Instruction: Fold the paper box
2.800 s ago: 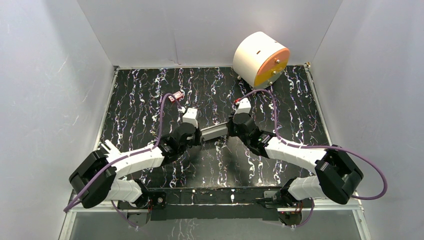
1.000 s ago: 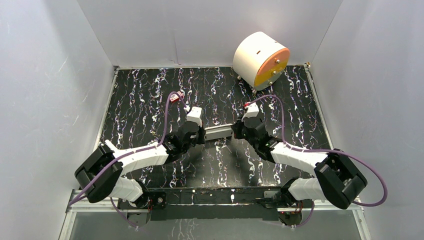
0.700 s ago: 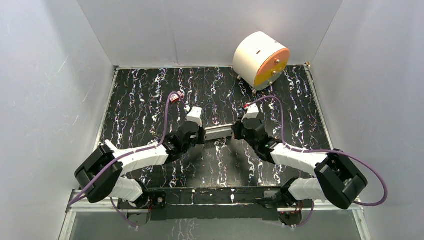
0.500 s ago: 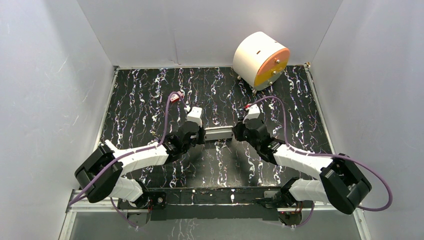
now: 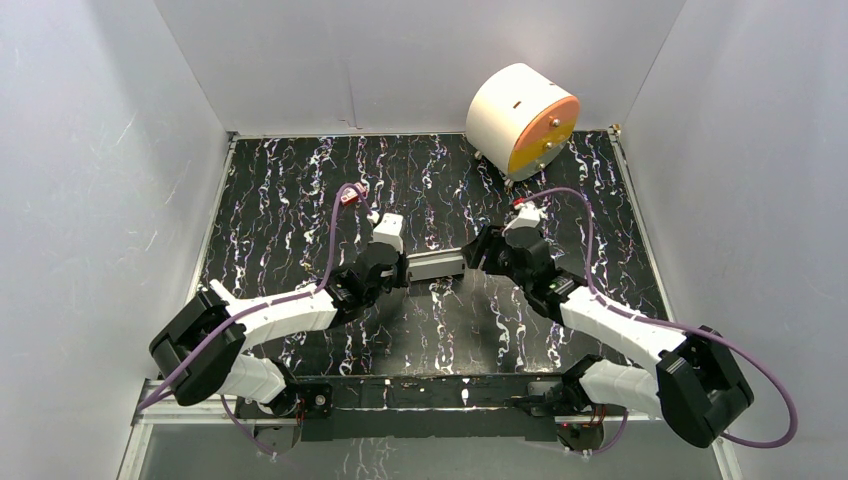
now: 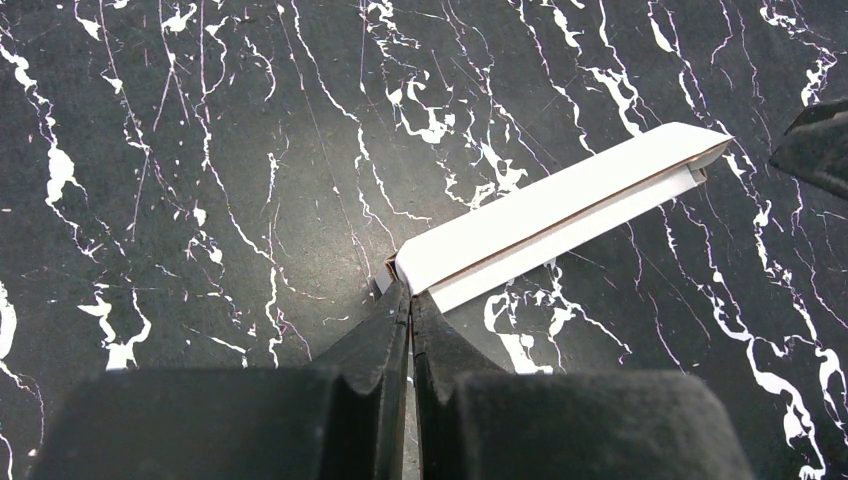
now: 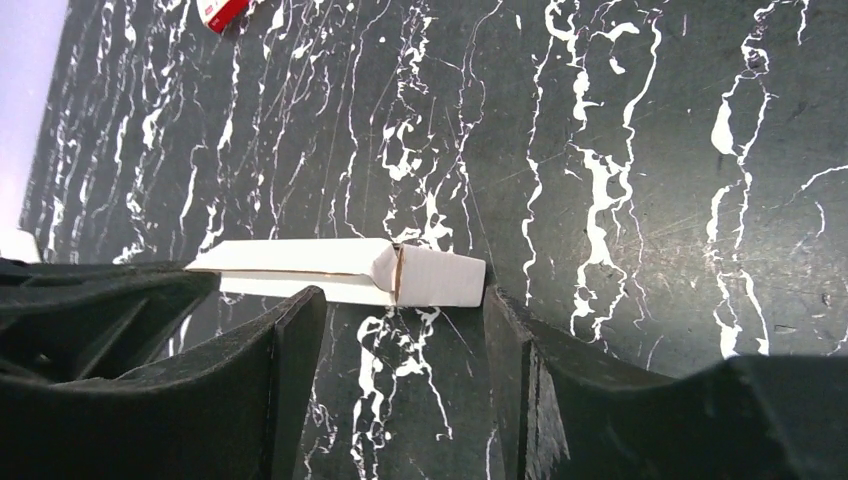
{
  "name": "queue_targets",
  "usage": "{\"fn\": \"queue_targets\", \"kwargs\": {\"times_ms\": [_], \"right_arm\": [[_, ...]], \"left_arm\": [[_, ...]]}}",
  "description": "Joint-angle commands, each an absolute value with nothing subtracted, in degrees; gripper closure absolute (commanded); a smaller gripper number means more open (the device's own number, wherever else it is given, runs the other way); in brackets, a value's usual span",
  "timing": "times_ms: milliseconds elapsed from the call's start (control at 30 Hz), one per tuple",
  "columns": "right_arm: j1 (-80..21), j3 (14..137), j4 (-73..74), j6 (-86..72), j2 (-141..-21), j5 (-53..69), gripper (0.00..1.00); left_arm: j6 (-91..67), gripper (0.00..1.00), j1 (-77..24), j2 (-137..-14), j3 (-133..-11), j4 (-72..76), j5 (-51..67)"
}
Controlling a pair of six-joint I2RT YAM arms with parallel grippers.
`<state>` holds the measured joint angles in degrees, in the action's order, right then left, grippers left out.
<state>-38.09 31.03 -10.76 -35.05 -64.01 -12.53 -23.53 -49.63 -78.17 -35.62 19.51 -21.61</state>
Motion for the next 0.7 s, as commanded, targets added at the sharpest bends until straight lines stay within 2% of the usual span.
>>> {"fn": "queue_targets", "kwargs": {"times_ms": [0, 333, 667], "right_arm": [[-36.2, 34.2, -13.6, -42.7, -65.1, -10.2, 0.32], [-34.2, 34.8, -19.5, -49.5, -71.0, -7.1, 0.37], [-32.6, 30.1, -23.1, -51.2, -72.9, -3.3, 0.56]], "left_arm": [[-21.5, 1.00, -49.3, -80.2, -33.7, 10.8, -22.3], [-21.0, 1.00, -49.8, -80.5, -34.2, 11.0, -21.9], [-20.3, 1.00, -50.6, -80.9, -34.6, 11.1, -22.5]]}}
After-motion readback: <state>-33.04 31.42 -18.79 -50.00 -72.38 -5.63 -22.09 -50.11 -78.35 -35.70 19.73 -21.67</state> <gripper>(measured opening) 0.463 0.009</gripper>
